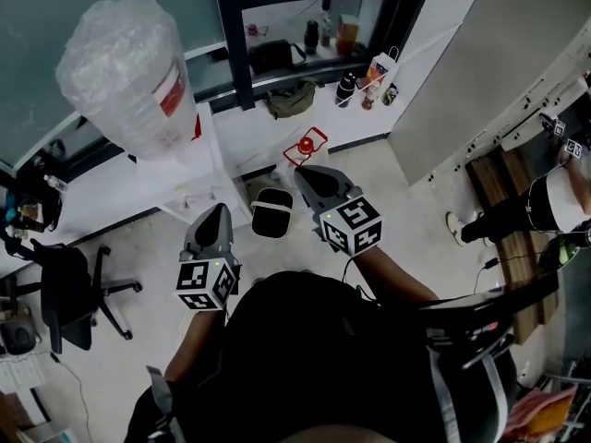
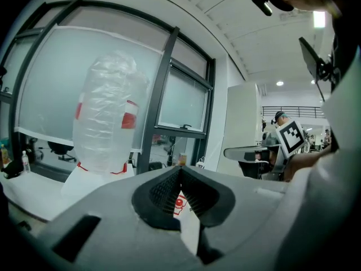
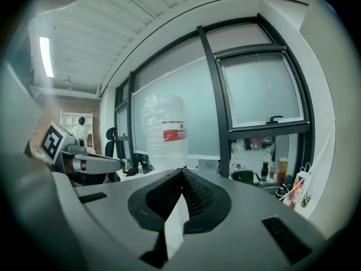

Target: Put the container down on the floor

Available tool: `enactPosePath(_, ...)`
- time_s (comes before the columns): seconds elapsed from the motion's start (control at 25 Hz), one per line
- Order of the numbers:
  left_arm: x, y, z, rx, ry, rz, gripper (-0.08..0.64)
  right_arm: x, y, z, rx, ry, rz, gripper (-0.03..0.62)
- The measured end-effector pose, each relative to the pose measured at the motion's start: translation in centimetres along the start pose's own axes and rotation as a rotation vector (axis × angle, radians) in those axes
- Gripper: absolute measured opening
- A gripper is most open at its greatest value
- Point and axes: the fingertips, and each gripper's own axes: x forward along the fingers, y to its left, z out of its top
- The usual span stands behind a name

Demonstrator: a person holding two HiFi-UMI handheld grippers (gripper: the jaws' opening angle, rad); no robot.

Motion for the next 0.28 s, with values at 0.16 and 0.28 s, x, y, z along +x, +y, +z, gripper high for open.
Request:
enactPosePath(0.16,0.4,0.3,0.3,0.015,-0.002,0.005,0.008,0.4,-0.2,-0.1,-0.015,0.011,0.011,0.008)
enactPosePath(0.28,0.8,0.6,0.7,0.037,-0.005,0.015,0.008,1.1,-0.3,0.3,-0.034,0.010,0.028,0.008)
